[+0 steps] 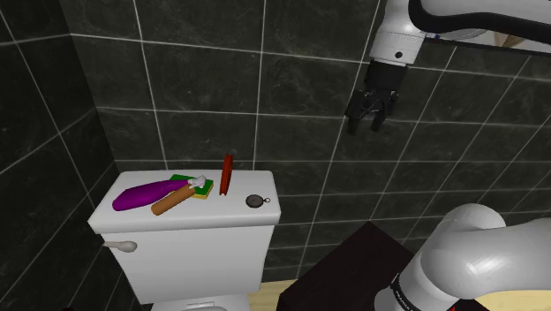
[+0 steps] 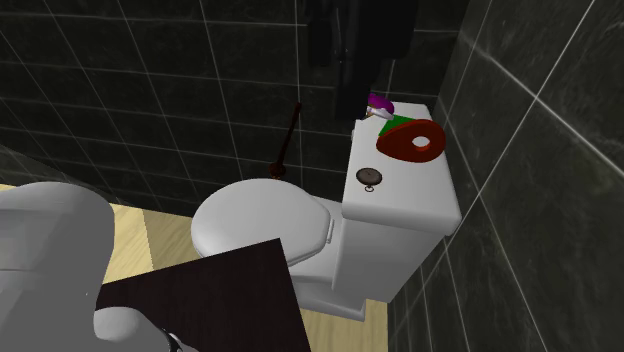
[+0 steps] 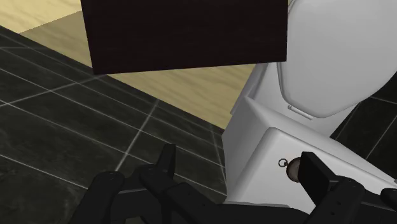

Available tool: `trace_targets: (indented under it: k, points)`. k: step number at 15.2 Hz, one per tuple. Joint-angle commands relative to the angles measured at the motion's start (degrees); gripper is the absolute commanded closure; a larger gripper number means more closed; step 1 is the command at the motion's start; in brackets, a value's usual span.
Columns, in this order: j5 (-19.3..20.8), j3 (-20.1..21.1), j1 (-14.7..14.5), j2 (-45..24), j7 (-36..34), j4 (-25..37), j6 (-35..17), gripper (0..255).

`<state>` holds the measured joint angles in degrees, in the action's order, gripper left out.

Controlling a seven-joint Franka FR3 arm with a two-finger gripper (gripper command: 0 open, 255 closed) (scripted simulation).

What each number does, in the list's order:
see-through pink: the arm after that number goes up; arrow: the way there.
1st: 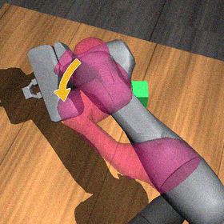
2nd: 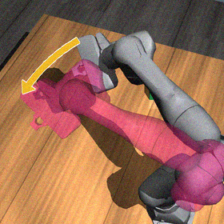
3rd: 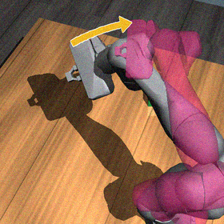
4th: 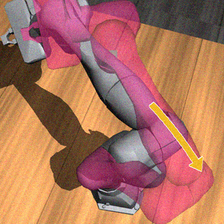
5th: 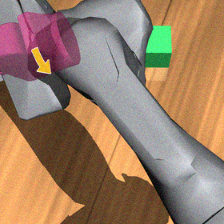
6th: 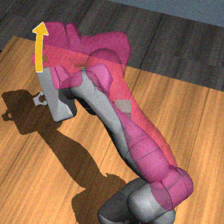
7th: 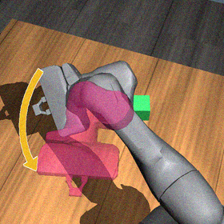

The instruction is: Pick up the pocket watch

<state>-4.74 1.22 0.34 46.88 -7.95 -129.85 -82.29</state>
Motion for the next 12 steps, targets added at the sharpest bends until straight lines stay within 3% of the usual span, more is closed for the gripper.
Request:
trace_targets:
  k: [1, 12]
  points:
    - [0.0, 0.0, 0.0, 0.0, 0.0, 0.0, 0.0, 0]
    - [-1.9, 6.2, -4.0, -13.9, 1.8, -5.3, -19.2, 0]
